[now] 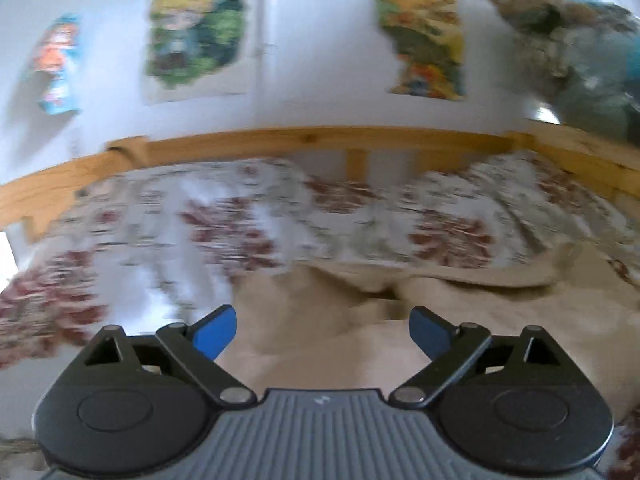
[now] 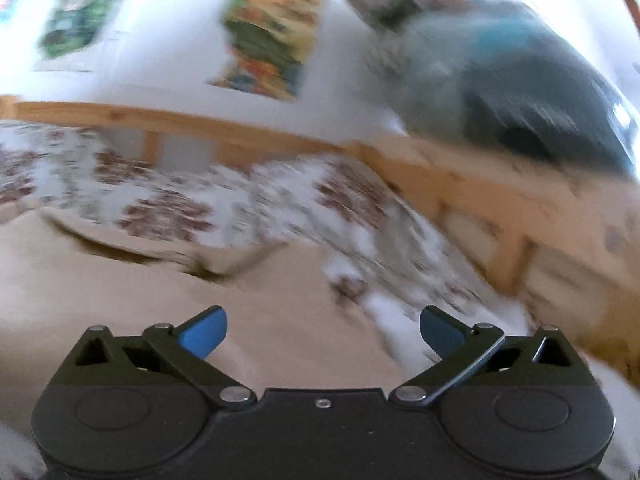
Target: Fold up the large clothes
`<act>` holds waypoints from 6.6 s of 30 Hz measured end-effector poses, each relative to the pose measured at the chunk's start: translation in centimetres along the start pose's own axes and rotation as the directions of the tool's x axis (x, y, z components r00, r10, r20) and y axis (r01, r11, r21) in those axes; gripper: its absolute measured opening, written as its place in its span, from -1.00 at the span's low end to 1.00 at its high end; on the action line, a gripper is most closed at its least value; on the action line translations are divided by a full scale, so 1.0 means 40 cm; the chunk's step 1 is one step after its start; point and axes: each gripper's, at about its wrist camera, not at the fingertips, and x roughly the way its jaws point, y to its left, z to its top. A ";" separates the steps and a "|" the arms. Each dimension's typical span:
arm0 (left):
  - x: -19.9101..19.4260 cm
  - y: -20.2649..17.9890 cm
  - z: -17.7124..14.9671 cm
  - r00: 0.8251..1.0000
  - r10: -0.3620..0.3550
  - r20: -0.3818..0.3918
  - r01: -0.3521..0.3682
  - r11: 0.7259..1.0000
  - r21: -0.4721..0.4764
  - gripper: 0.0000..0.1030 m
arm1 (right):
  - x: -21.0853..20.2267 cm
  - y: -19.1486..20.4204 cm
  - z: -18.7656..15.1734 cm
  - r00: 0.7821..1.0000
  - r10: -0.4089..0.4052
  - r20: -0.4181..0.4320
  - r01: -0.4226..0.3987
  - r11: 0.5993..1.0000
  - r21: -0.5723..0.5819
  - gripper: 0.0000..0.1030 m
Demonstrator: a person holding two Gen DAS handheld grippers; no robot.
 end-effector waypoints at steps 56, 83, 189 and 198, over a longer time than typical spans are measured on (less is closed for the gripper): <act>0.154 0.116 -0.127 0.965 0.214 -0.153 -0.225 0.973 -0.057 0.99 | 0.125 0.050 -0.085 0.977 -0.007 -0.214 -0.002 0.999 -0.042 0.99; 0.007 0.223 -0.228 0.964 -0.169 -0.203 -0.026 0.705 -0.709 0.91 | -0.042 -0.237 -0.144 0.925 0.261 -0.276 0.115 0.499 0.859 0.85; -0.173 -0.584 -0.009 0.864 -0.407 -0.296 0.499 0.772 0.395 -0.99 | -0.015 -0.314 -0.043 0.789 0.610 0.070 -0.276 0.251 0.928 -0.99; -0.164 -0.661 -0.128 0.824 -0.428 -0.371 0.563 0.690 0.455 -0.98 | 0.006 -0.343 -0.080 0.848 0.523 -0.091 -0.157 0.411 0.898 -0.81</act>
